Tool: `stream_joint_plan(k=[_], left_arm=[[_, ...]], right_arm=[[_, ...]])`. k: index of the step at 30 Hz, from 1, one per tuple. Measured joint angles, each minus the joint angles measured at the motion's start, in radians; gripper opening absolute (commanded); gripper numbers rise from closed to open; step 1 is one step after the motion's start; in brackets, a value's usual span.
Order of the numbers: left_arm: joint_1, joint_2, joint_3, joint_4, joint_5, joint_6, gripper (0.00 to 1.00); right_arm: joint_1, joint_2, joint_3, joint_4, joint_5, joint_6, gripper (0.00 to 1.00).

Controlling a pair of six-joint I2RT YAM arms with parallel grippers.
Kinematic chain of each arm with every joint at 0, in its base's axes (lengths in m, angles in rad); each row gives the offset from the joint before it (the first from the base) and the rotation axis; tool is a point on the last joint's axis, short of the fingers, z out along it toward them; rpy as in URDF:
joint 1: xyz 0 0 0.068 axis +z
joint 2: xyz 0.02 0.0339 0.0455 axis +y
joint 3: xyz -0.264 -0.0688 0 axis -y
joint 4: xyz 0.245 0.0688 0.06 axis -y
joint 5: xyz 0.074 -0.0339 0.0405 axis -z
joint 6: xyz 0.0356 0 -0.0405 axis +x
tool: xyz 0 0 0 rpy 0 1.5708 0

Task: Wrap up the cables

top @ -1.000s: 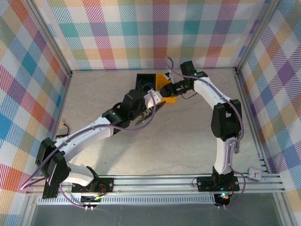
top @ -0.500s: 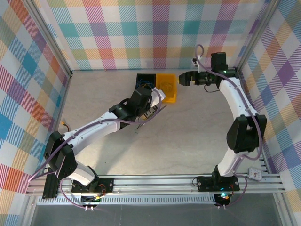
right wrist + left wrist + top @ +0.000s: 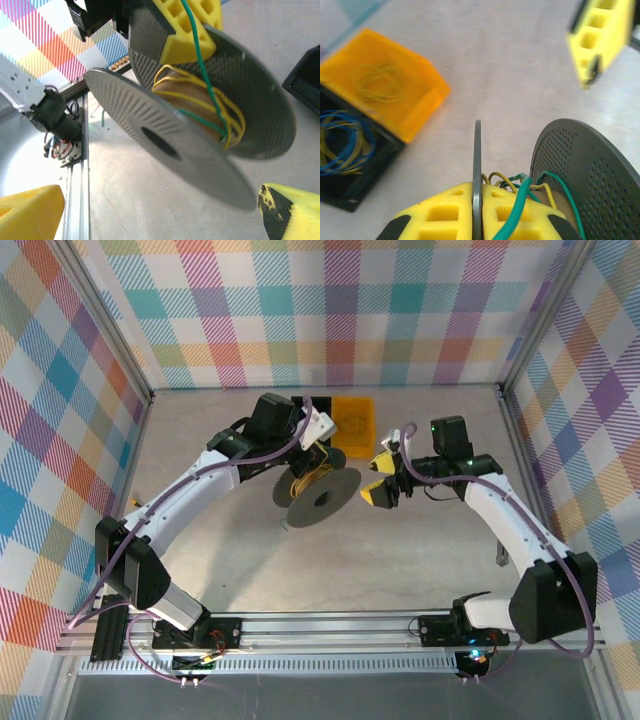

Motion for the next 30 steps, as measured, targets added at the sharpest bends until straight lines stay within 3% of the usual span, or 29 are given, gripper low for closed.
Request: stream_joint_plan(k=[4, 7, 14, 23, 30], left_arm=[[-0.005, -0.035, -0.002, -0.039, 0.087, 0.019, 0.0], [-0.007, -0.074, -0.014, -0.031, 0.069, 0.007, 0.0], [-0.007, -0.074, -0.023, 0.003, -0.188, -0.16, 0.0], [-0.007, 0.112, -0.006, 0.011, -0.54, -0.402, 0.0], [-0.006, 0.15, 0.018, -0.007, -0.648, -0.494, 0.0]], right_arm=[[0.021, -0.033, -0.002, 0.052, 0.054, -0.046, 0.99], [0.033, -0.046, -0.004, 0.09, 0.101, -0.047, 0.99], [0.042, -0.07, -0.017, 0.157, 0.22, 0.121, 0.99], [0.144, 0.05, 0.076, 0.151, 0.378, 0.422, 0.99], [0.241, 0.142, 0.117, 0.126, 0.444, 0.489, 0.99]])
